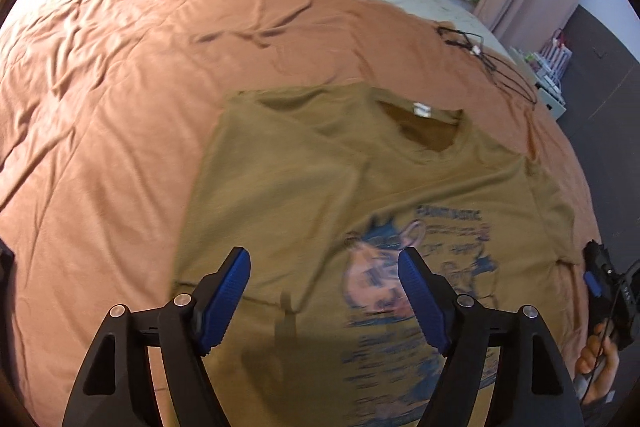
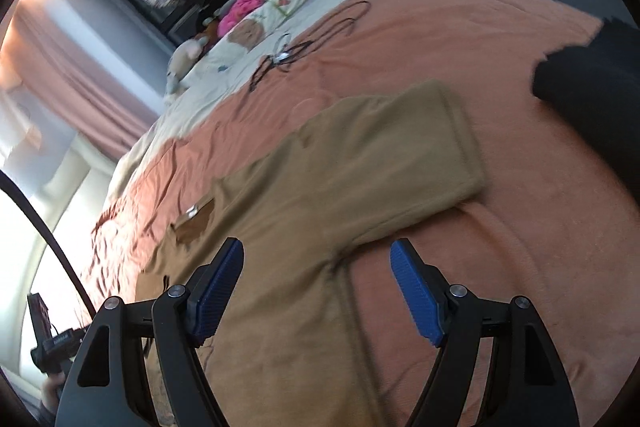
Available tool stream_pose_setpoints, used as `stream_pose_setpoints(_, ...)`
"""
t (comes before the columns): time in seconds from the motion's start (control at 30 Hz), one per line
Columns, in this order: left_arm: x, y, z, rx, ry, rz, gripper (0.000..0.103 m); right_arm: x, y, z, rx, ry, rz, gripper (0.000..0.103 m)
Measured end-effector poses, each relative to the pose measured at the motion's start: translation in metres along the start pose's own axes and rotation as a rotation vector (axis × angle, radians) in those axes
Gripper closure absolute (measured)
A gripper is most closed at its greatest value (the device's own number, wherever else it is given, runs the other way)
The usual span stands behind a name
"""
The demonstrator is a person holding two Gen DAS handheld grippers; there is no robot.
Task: Fold small clothes
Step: 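Move the right gripper to the opposite side edge and grasp it, then lift the side edge with the right gripper, fold it over the body, release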
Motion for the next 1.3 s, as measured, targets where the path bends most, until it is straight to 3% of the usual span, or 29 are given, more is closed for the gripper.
stream_pose_setpoints(0.13,0.036,-0.007,-0.003,0.024,-0.021,-0.061,0.020,0.018,-0.002,-0.003,0.011,0.018,-0.100,0.028)
stream_pose_setpoints(0.27,0.070,-0.012,-0.014,-0.012,-0.075,-0.074,0.019,0.030,-0.004,-0.002,0.024,0.027,-0.165,0.029)
stream_pose_setpoints(0.43,0.104,-0.014,-0.028,-0.017,-0.107,-0.038,0.019,0.056,-0.012,-0.007,0.039,0.074,-0.291,0.047)
stream_pose_setpoints(0.53,0.120,-0.013,-0.037,-0.027,-0.127,-0.037,0.019,0.068,-0.012,-0.010,0.047,0.105,-0.343,0.049)
stream_pose_setpoints(0.77,0.153,-0.018,-0.058,-0.053,-0.142,-0.071,0.020,0.081,-0.016,-0.019,0.009,0.083,-0.394,0.057)
stream_pose_setpoints(0.93,0.176,-0.026,-0.076,-0.090,-0.170,-0.086,0.032,0.087,-0.004,-0.024,-0.003,0.083,-0.412,0.067)
stream_pose_setpoints(1.0,0.185,-0.031,-0.082,-0.108,-0.184,-0.092,0.037,0.090,0.003,-0.028,0.000,0.078,-0.413,0.076)
stream_pose_setpoints(1.07,0.196,-0.037,-0.088,-0.125,-0.194,-0.108,0.043,0.090,0.007,-0.031,-0.001,0.082,-0.413,0.093)
stream_pose_setpoints(1.13,0.208,-0.043,-0.093,-0.142,-0.205,-0.129,0.049,0.087,0.014,-0.035,0.005,0.092,-0.391,0.099)
stream_pose_setpoints(1.3,0.237,-0.055,-0.105,-0.187,-0.247,-0.151,0.070,0.070,0.029,-0.025,0.060,0.047,-0.272,0.101)
Point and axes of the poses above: each gripper's, at about its wrist camera, not at the fingertips, and z roughly against the way its jaws point, x to its right, y to its top, the point moved 3 cm from there along -z, roughly the way its jaws point, and after that the axes turned 14 degrees about z, right-handed, at the moved point
